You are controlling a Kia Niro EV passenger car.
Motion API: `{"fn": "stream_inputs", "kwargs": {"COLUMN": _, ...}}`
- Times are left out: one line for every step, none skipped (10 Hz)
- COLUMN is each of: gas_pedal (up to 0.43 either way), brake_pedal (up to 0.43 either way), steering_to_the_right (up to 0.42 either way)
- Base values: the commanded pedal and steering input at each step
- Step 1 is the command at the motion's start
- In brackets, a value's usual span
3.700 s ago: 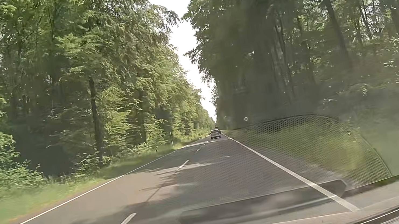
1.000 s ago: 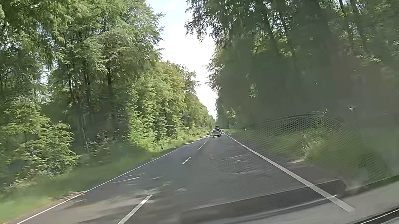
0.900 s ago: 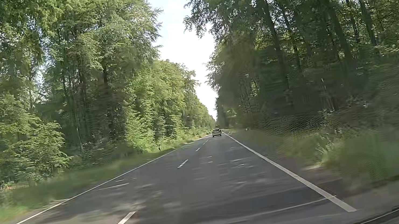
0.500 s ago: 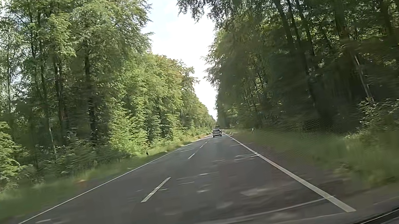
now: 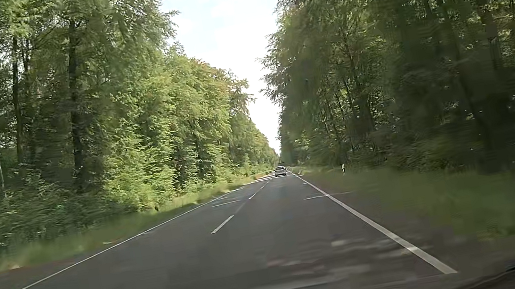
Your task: Follow the waypoints while adhering to traffic rules and regulations
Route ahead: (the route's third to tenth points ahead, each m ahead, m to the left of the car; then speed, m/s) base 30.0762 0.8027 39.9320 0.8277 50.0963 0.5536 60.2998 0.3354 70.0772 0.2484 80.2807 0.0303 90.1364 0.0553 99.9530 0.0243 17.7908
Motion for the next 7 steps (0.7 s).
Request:
{"fn": "stream_inputs", "kwargs": {"gas_pedal": 0.11, "brake_pedal": 0.037, "steering_to_the_right": -0.001}}
{"fn": "stream_inputs", "kwargs": {"gas_pedal": 0.098, "brake_pedal": 0.037, "steering_to_the_right": -0.001}}
{"fn": "stream_inputs", "kwargs": {"gas_pedal": 0.098, "brake_pedal": 0.037, "steering_to_the_right": 0.0}}
{"fn": "stream_inputs", "kwargs": {"gas_pedal": 0.098, "brake_pedal": 0.037, "steering_to_the_right": 0.0}}
{"fn": "stream_inputs", "kwargs": {"gas_pedal": 0.098, "brake_pedal": 0.037, "steering_to_the_right": 0.0}}
{"fn": "stream_inputs", "kwargs": {"gas_pedal": 0.087, "brake_pedal": 0.037, "steering_to_the_right": 0.001}}
{"fn": "stream_inputs", "kwargs": {"gas_pedal": 0.087, "brake_pedal": 0.037, "steering_to_the_right": 0.001}}
